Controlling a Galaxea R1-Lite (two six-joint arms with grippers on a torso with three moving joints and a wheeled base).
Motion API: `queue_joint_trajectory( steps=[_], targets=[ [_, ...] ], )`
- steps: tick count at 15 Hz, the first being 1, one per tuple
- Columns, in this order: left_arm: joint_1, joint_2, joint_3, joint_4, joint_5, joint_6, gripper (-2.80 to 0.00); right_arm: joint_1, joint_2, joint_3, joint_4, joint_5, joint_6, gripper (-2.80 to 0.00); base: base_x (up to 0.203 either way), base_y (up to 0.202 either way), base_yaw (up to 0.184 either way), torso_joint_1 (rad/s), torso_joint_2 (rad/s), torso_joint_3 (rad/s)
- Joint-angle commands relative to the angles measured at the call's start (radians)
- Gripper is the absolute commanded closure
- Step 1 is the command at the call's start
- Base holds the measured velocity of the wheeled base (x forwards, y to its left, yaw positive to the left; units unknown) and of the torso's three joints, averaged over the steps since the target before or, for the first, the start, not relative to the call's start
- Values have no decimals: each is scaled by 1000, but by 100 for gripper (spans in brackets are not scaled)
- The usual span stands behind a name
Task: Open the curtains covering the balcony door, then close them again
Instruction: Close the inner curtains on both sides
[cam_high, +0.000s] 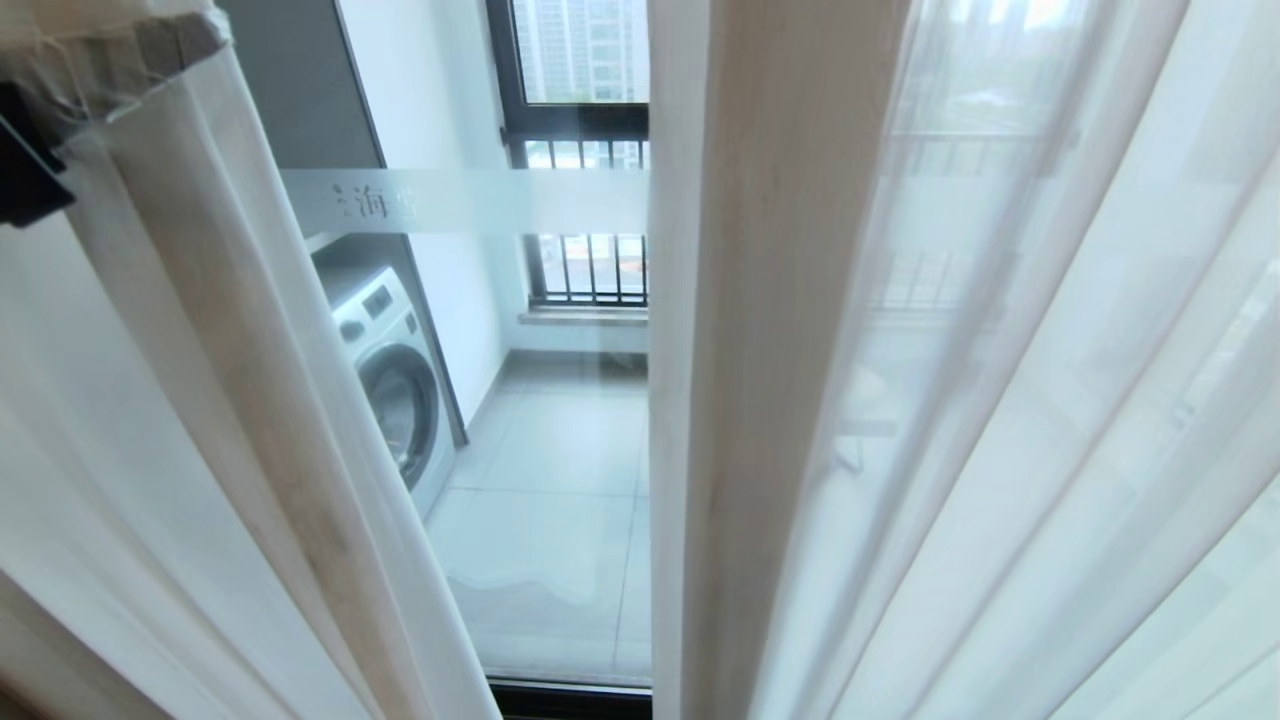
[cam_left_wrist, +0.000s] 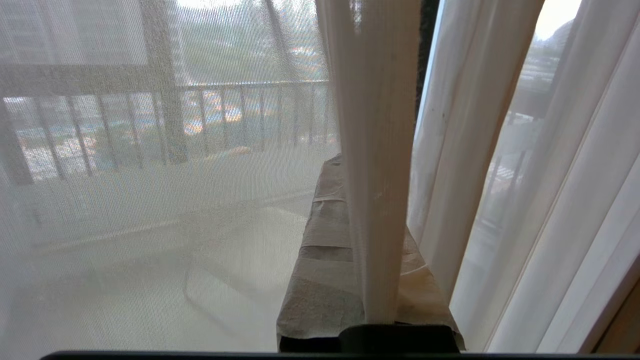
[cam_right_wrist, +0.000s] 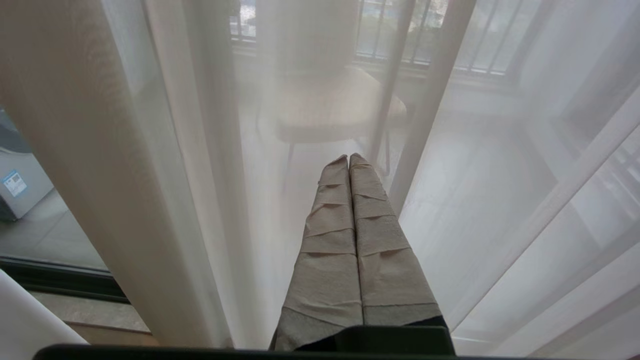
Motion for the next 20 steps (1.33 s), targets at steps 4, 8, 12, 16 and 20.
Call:
queue_joint_trajectory(
  steps=[4,8,12,16,20],
  targets=[
    [-9,1,-3,-3,-1,-1,0,0,0,0,0,0,0,0,0,-195,2,1,2,4],
    [-8,2,0,-3,0,-1,0,0,0,0,0,0,0,0,0,-189,2,2,2,1],
    [-8,4,2,-3,2,-1,0,0,0,0,0,0,0,0,0,-189,2,3,2,3],
    [-6,5,3,-5,2,-1,0,0,0,0,0,0,0,0,0,-191,2,1,2,4],
    [-5,5,3,0,8,-1,0,0,0,0,0,0,0,0,0,-192,2,1,0,5]
  ],
)
